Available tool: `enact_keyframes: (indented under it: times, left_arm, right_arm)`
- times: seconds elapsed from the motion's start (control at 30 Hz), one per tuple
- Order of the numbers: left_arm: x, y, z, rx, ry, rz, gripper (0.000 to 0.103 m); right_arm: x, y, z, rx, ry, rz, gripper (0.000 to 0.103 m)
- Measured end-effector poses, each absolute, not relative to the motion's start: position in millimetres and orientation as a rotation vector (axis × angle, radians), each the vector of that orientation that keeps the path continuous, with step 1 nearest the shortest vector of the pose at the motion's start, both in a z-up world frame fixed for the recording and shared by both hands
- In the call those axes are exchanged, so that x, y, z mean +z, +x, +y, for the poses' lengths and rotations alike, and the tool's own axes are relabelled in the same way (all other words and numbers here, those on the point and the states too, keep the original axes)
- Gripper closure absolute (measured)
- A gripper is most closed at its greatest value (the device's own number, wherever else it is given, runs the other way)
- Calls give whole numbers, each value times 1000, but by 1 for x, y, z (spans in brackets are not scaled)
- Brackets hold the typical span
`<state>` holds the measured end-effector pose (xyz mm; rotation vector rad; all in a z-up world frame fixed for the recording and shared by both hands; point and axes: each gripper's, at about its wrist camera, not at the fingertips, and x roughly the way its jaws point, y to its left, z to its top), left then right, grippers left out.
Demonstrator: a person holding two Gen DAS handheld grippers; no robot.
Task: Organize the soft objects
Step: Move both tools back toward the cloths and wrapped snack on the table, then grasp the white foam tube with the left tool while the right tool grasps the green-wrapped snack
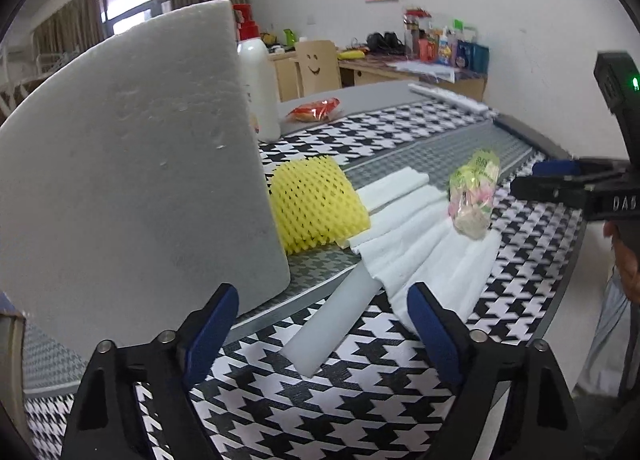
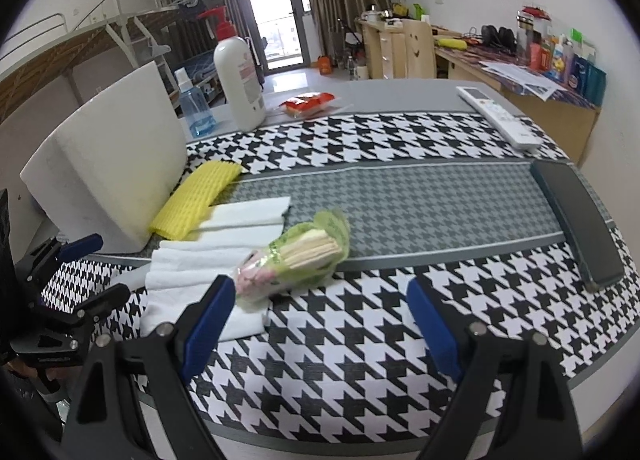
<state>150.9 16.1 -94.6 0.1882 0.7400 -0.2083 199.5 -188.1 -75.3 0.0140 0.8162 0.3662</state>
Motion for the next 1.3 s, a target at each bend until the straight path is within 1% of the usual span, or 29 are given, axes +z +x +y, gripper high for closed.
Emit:
enact_keyframes:
  times: [0.07, 0.13, 0.27, 0.33, 0.4, 0.47, 0.53, 0.57, 0.63, 0.77, 0.8, 0.93, 1.0, 1.17, 1.23, 1.3]
  left_arm:
    - [-97, 154, 15, -223, 212, 750, 18]
    - [-100, 156, 15, -233, 238, 767, 22]
    - [-105, 157, 14, -258, 246, 794, 28]
    - [-109, 160, 14, -258, 251, 816, 37]
    - [-112, 163, 14, -261, 247, 835, 40]
    - [-113, 165, 16, -262, 242, 842, 44]
    - [-114, 166, 16, -272, 233, 847, 51]
    - [-114, 166, 15, -277, 234, 847, 53]
    - [-114, 165, 13, -291, 242, 848, 62]
    - [-114, 164, 10, -295, 248, 848, 67]
    - [-114, 162, 11, -288, 246, 847, 71]
    - [-114, 158, 13, -277, 237, 844, 77]
    - [-113, 155, 12, -271, 243, 835, 82]
    - [-110, 151, 20, -266, 201, 827, 88]
    - [-108, 144, 22, -269, 197, 819, 92]
    - [-105, 139, 22, -274, 191, 810, 94]
  right_arm:
    - [-76, 199, -189, 370, 20, 818, 13]
    - [-76, 200, -189, 366, 19, 819, 13]
    - [-78, 203, -191, 361, 41, 831, 13]
    - [-80, 205, -190, 362, 46, 837, 13]
    - [-82, 206, -189, 362, 44, 841, 13]
    - [-84, 208, -187, 364, 41, 845, 13]
    - [-86, 211, -184, 366, 42, 855, 13]
    - [-86, 212, -183, 367, 46, 859, 13]
    - [-86, 215, -180, 374, 59, 867, 13]
    - [-85, 220, -174, 384, 69, 875, 13]
    - [-85, 221, -172, 388, 70, 879, 13]
    - [-89, 223, -167, 404, 78, 893, 13]
    - [-91, 224, -166, 403, 81, 897, 13]
    - [-94, 225, -165, 409, 105, 912, 13]
    - [-94, 225, -165, 412, 113, 916, 20]
    - [-94, 225, -165, 420, 129, 925, 33]
